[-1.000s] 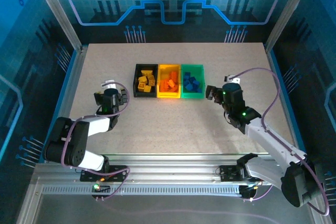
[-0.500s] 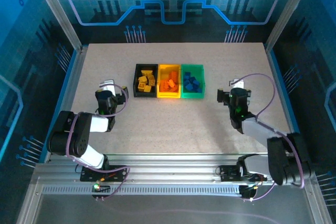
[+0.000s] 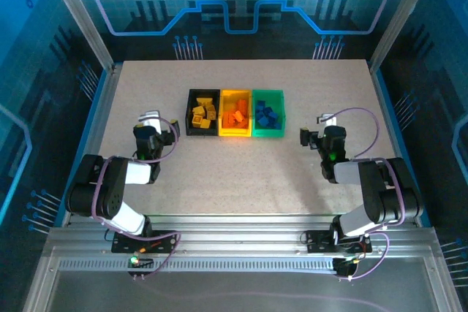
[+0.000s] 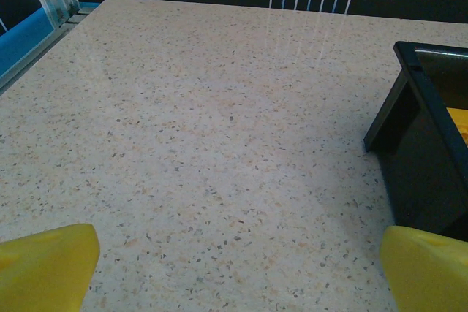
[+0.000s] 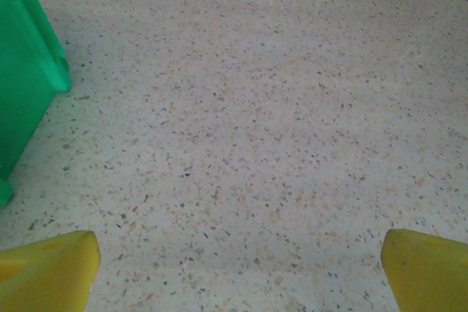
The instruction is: Sort the legos into containers by color
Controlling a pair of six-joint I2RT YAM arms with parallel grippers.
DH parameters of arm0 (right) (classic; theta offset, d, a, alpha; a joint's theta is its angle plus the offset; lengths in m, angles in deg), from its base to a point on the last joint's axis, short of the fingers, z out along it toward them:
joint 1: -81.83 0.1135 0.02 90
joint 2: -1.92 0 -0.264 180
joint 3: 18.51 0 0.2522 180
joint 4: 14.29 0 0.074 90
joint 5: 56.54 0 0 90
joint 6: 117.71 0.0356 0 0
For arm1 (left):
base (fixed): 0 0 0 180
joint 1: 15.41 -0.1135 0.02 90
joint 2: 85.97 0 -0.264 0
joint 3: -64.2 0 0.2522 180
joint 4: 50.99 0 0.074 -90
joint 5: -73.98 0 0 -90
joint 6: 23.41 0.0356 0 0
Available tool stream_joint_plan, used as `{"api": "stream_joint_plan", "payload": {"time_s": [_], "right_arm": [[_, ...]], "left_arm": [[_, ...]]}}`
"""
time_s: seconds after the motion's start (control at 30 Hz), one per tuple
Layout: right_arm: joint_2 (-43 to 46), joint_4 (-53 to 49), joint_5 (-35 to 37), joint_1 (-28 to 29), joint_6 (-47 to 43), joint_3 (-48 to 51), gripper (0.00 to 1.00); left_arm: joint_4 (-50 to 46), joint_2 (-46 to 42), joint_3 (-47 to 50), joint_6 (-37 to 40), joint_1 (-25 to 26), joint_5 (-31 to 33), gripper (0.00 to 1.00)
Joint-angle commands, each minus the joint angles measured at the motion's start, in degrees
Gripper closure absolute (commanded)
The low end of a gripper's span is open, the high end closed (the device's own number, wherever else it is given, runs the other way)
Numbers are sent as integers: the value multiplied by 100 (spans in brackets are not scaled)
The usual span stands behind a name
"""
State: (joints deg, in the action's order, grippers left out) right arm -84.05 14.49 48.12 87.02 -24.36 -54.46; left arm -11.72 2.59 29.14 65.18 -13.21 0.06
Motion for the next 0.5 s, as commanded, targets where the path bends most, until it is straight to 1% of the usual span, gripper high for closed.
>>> {"api": "stream_joint_plan", "payload": {"time_s": [0.0,0.47], "right_arm": [[10,292,-33,-44,-63,-110,0],[11,316,-33,-49,-63,-102,0]], "left_arm": [[206,48,47,-9,-27,-114,1],[190,48,47,-6,-26,-114,1]]}}
